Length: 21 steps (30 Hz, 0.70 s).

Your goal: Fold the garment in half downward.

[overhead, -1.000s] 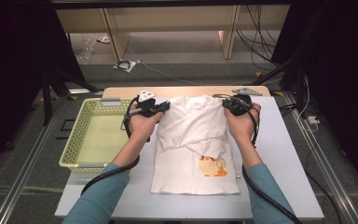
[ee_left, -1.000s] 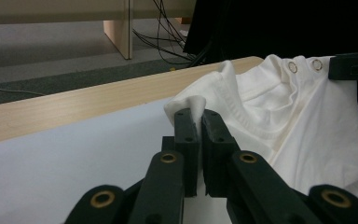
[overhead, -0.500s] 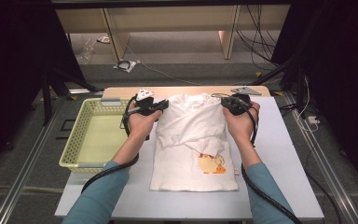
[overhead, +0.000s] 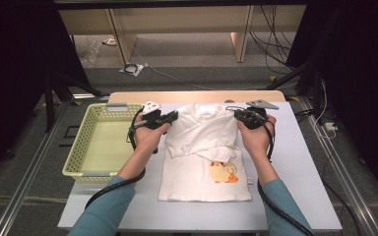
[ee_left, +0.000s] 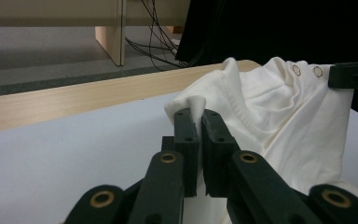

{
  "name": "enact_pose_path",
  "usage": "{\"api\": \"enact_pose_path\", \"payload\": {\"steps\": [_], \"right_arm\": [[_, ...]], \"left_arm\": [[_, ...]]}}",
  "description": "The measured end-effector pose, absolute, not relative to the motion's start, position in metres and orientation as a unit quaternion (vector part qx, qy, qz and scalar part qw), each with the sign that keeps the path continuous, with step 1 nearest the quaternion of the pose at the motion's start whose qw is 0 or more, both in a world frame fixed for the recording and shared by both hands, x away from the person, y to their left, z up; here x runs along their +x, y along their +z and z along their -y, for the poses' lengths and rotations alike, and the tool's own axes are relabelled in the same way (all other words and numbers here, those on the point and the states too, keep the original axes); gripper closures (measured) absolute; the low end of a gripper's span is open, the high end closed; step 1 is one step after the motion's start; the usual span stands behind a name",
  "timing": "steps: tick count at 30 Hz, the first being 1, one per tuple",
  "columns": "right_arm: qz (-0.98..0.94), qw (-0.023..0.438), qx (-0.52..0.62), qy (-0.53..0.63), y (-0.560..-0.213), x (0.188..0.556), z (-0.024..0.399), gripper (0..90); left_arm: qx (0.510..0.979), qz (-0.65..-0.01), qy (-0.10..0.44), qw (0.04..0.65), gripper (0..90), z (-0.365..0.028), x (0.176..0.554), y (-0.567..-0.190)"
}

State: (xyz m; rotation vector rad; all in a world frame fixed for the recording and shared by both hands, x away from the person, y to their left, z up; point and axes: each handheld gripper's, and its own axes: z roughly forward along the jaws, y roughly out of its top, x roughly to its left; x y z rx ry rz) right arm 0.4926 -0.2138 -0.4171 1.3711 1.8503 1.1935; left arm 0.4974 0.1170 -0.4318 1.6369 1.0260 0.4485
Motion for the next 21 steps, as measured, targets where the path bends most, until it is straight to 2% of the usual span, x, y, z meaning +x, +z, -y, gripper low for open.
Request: {"api": "enact_pose_path", "payload": {"steps": [21], "right_arm": [[-0.695, 0.269, 0.484, 0.459, -0.419, 0.467, 0.221, 84.9]], "left_arm": [[0.689, -0.414, 0.187, 0.565, 85.6, -0.124, 0.478, -0.440]]}}
